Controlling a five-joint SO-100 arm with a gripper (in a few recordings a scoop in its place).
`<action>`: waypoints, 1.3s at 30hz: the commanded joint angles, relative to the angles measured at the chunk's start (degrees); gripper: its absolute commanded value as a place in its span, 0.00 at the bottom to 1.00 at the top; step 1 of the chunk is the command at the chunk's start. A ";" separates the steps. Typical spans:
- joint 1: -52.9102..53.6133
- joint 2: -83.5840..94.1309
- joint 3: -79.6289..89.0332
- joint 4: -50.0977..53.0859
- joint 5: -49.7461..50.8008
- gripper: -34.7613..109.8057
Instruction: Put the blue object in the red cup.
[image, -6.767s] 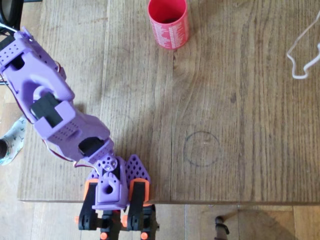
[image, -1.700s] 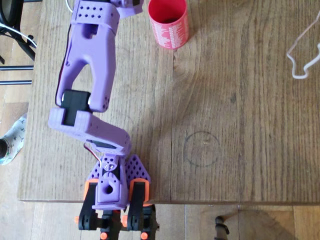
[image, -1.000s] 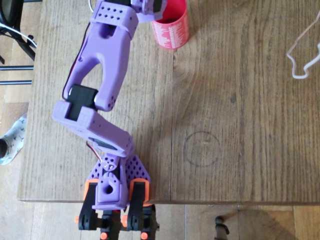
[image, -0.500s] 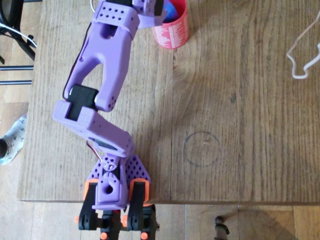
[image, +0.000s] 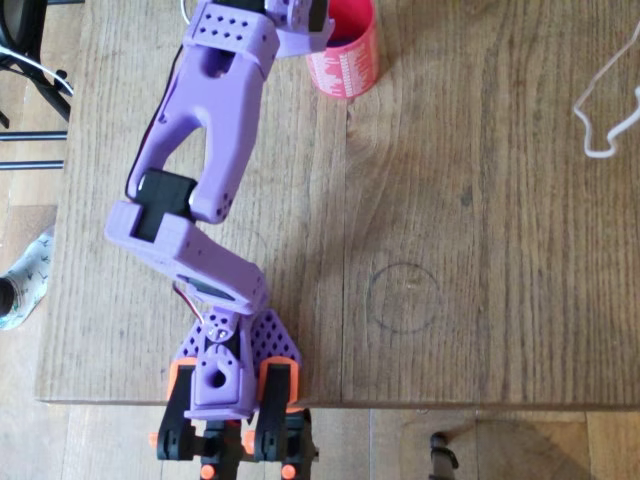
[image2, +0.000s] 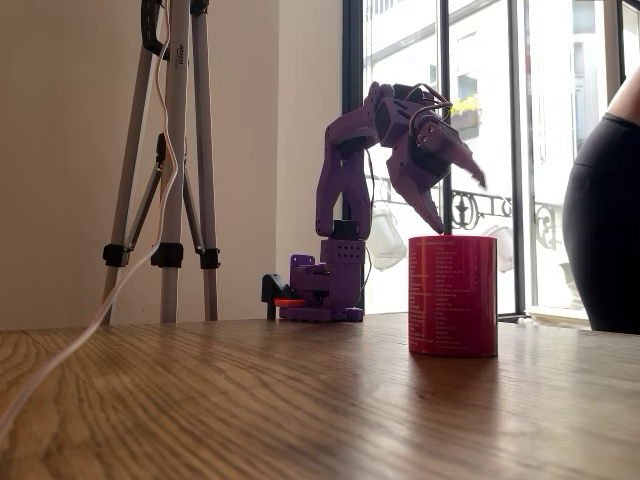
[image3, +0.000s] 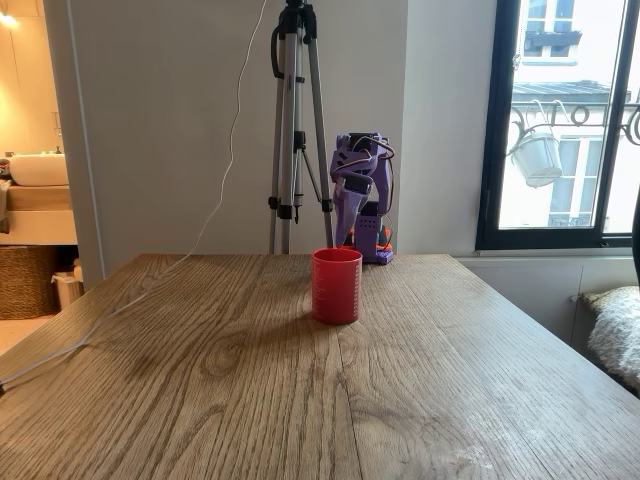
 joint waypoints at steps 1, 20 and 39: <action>0.09 4.39 -1.76 -0.70 -1.14 0.24; -11.07 40.96 4.39 1.93 14.06 0.24; -11.34 93.69 55.72 23.03 15.91 0.24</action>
